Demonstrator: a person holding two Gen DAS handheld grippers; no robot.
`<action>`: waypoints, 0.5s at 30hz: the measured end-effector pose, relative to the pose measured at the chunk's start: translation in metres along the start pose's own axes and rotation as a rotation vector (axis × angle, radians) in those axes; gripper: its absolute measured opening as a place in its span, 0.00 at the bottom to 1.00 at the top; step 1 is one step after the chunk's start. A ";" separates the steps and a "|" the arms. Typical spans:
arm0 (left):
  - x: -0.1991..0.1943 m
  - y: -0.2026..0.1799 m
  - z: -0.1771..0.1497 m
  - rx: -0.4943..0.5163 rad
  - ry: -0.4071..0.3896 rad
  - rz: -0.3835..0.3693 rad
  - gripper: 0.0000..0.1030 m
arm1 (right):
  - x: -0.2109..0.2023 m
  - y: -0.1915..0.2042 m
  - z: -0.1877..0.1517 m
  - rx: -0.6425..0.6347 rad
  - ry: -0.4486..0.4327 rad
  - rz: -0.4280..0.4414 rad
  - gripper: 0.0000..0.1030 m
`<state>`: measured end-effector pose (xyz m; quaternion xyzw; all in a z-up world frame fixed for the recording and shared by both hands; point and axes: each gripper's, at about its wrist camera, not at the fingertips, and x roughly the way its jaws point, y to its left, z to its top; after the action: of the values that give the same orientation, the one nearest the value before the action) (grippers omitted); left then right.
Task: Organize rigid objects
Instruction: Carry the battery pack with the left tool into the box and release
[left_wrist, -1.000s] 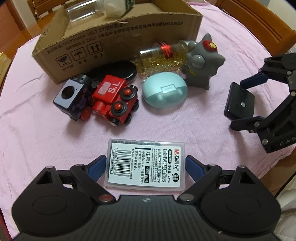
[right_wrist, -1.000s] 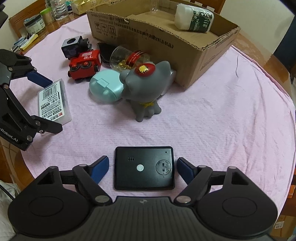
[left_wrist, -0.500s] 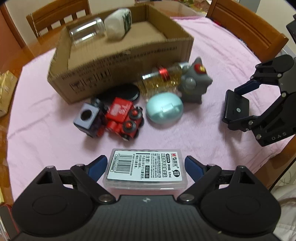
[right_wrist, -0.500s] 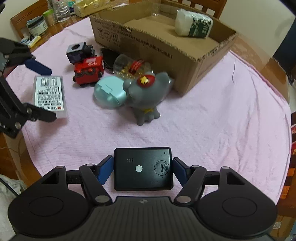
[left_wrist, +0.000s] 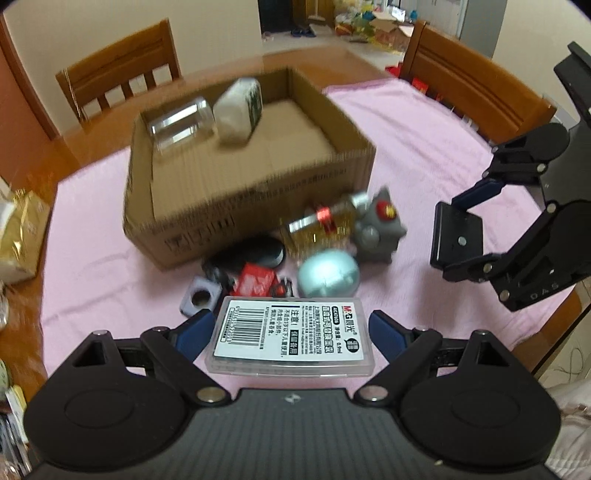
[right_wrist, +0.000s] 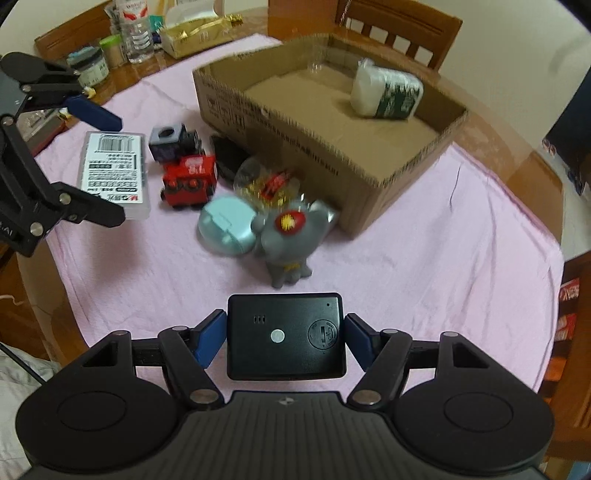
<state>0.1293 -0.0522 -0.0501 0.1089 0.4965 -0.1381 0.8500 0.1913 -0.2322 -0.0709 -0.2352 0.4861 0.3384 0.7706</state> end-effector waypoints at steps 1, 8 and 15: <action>-0.004 0.001 0.004 0.005 -0.011 0.001 0.87 | -0.004 -0.001 0.003 -0.005 -0.005 0.003 0.72; -0.018 0.019 0.045 0.019 -0.095 0.036 0.87 | -0.026 -0.008 0.031 -0.060 -0.062 -0.011 0.72; 0.008 0.055 0.101 -0.014 -0.155 0.092 0.87 | -0.036 -0.019 0.068 -0.087 -0.107 -0.014 0.71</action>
<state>0.2340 -0.0337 -0.0056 0.1144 0.4247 -0.1035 0.8921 0.2349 -0.2087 -0.0094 -0.2533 0.4274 0.3657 0.7870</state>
